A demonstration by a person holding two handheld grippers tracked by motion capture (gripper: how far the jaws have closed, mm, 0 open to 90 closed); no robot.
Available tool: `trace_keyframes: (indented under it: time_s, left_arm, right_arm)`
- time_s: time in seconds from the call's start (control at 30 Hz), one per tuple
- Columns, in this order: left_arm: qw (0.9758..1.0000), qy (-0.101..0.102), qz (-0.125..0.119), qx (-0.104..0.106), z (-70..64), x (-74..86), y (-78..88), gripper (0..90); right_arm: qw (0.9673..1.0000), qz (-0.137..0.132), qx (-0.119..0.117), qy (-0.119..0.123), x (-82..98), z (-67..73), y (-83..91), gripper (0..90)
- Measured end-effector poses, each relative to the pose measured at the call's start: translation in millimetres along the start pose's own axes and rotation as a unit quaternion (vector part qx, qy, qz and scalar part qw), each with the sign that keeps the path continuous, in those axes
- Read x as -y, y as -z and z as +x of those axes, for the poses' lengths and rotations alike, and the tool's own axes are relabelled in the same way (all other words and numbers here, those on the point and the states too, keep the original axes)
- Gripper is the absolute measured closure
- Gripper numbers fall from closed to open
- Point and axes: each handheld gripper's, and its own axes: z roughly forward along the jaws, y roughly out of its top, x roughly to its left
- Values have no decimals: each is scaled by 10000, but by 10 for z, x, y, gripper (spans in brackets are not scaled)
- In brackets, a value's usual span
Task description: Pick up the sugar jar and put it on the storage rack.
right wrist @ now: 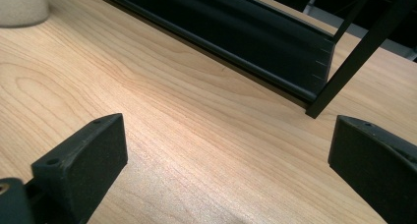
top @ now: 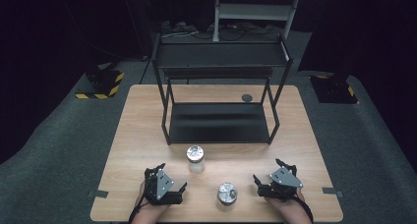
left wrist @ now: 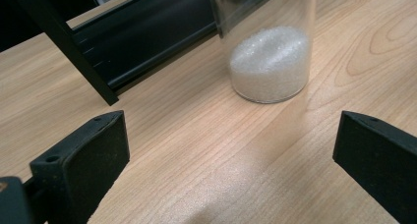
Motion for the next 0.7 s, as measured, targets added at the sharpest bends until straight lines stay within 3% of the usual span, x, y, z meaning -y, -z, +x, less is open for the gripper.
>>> trace_keyframes:
  time_s: [0.17, 0.27, 0.7]
  left_arm:
    - [9999, 89, -77, 56, 37, 12, 21, 8]
    - [9997, 130, -134, 166, 63, 28, 43, 10]
    - [9992, 199, -157, 296, 89, 29, 60, 5]
  right_arm:
    - [10000, -26, 34, -77, 13, -4, 9, 0]
    - [10000, -29, 7, -38, 13, -6, 9, 0]
    - [10000, -2, 72, 23, 4, 37, 13, 0]
